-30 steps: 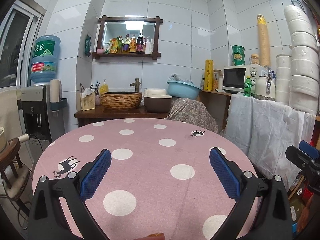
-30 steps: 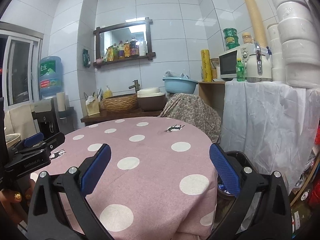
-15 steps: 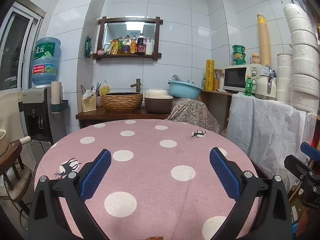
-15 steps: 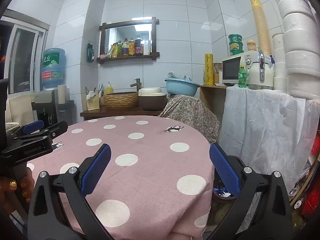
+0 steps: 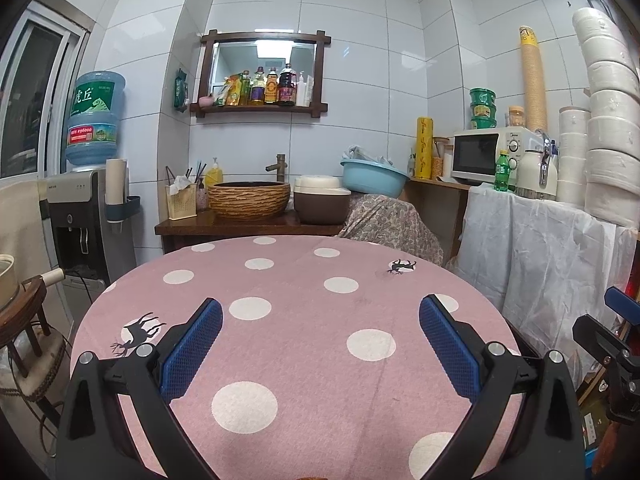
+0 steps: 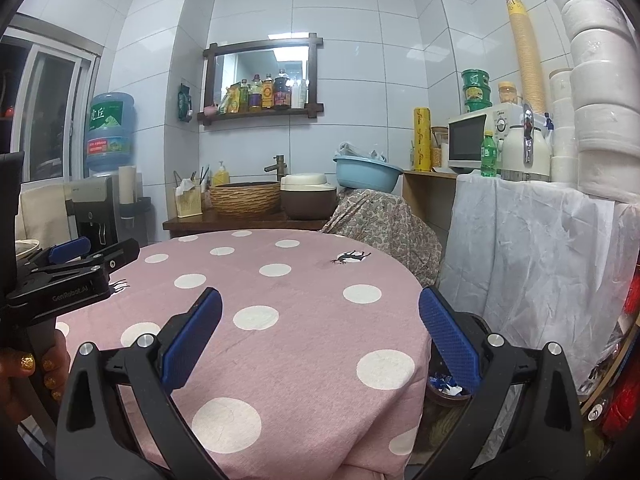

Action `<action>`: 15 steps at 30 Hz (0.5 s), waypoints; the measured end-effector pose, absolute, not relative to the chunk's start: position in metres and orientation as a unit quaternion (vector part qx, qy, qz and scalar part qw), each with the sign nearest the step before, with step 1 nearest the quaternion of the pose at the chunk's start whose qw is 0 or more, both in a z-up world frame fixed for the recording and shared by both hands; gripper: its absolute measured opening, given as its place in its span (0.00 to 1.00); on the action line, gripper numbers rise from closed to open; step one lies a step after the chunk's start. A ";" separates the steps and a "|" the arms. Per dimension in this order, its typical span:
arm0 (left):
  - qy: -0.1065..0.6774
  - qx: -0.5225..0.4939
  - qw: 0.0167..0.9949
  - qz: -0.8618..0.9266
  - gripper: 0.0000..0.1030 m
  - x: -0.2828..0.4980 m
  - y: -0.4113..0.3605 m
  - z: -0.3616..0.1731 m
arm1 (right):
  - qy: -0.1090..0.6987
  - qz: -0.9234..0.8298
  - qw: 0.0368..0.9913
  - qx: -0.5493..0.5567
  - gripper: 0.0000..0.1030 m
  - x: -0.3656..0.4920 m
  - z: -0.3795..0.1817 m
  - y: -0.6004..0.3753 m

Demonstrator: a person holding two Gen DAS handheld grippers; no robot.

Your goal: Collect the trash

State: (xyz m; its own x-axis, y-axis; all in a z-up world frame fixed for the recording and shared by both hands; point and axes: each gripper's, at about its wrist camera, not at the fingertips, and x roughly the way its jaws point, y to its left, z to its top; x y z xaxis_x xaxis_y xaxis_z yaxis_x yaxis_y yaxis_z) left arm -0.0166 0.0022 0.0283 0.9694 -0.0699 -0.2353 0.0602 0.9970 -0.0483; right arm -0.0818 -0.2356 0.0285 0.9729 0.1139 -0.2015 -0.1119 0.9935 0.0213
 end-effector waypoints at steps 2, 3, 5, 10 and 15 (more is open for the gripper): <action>0.120 -0.021 0.992 -0.031 0.95 -0.016 0.002 0.028 | 0.103 0.057 0.993 0.005 0.94 -0.082 0.028 -0.235; 0.120 -0.022 0.992 -0.031 0.95 -0.016 0.002 0.028 | 0.103 0.057 0.993 0.006 0.94 -0.082 0.028 -0.235; 0.122 -0.022 0.992 -0.032 0.95 -0.015 0.002 0.028 | 0.103 0.057 0.993 0.006 0.94 -0.082 0.028 -0.234; 0.125 -0.020 0.991 -0.033 0.95 -0.014 0.001 0.027 | 0.107 0.061 0.992 0.008 0.94 -0.079 0.027 -0.235; 0.130 -0.019 0.991 -0.037 0.95 -0.013 -0.001 0.027 | 0.111 0.061 0.992 0.009 0.94 -0.077 0.026 -0.236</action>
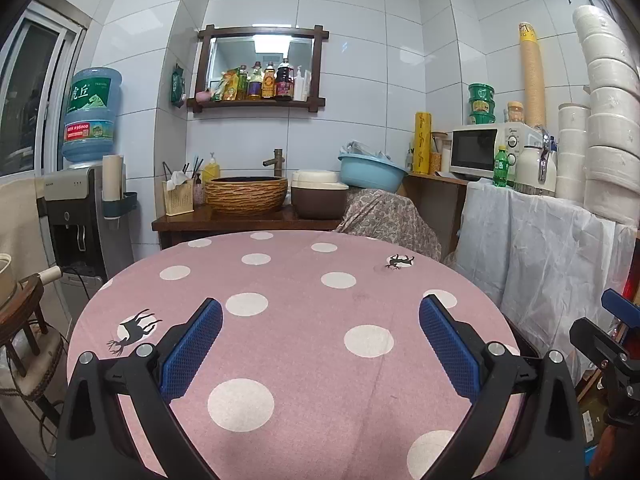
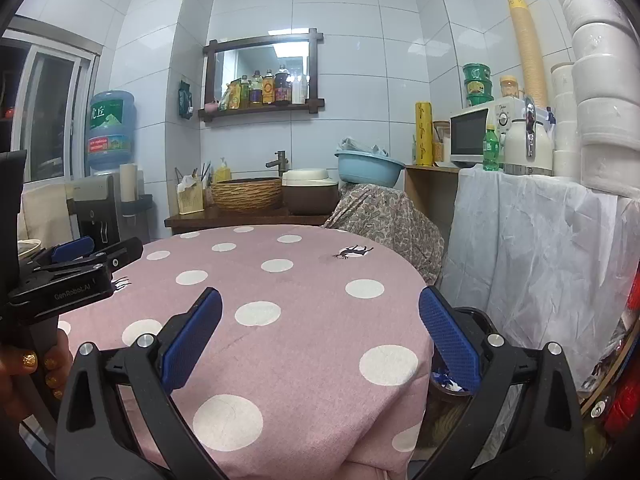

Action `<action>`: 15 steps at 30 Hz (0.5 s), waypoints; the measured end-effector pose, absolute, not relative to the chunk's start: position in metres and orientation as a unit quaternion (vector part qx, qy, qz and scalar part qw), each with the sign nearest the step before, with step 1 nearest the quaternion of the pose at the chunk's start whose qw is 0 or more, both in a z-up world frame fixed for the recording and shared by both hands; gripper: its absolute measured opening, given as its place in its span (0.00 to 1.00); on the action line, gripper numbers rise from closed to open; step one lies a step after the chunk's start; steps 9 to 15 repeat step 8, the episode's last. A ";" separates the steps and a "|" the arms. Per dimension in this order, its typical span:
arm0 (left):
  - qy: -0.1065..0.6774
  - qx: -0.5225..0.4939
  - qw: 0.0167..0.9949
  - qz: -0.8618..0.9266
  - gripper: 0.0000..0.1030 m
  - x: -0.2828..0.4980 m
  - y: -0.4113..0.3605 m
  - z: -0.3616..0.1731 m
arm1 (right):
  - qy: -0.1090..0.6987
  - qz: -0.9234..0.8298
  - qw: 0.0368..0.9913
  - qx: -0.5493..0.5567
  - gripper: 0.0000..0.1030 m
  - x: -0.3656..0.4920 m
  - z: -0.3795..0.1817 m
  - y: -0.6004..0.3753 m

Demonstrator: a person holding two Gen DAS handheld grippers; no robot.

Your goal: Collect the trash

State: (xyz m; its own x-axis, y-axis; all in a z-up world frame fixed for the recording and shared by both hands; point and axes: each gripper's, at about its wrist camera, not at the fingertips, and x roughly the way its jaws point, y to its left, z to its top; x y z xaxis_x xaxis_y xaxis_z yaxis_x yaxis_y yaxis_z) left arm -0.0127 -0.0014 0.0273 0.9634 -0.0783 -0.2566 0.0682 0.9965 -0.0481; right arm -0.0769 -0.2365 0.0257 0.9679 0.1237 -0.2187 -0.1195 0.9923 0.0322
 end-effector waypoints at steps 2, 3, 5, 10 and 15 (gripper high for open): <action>0.131 -0.019 0.991 -0.035 0.95 -0.012 -0.002 0.028 | 0.112 0.062 0.992 0.012 0.94 -0.076 0.025 -0.237; 0.132 -0.019 0.991 -0.034 0.95 -0.012 -0.002 0.028 | 0.113 0.063 0.992 0.013 0.94 -0.076 0.025 -0.237; 0.134 -0.021 0.990 -0.037 0.95 -0.011 -0.002 0.028 | 0.114 0.064 0.991 0.013 0.94 -0.075 0.024 -0.237; 0.136 -0.020 0.990 -0.038 0.95 -0.011 -0.003 0.027 | 0.115 0.065 0.991 0.013 0.94 -0.075 0.024 -0.237; 0.136 -0.020 0.990 -0.038 0.95 -0.011 -0.003 0.027 | 0.115 0.065 0.991 0.013 0.94 -0.075 0.024 -0.237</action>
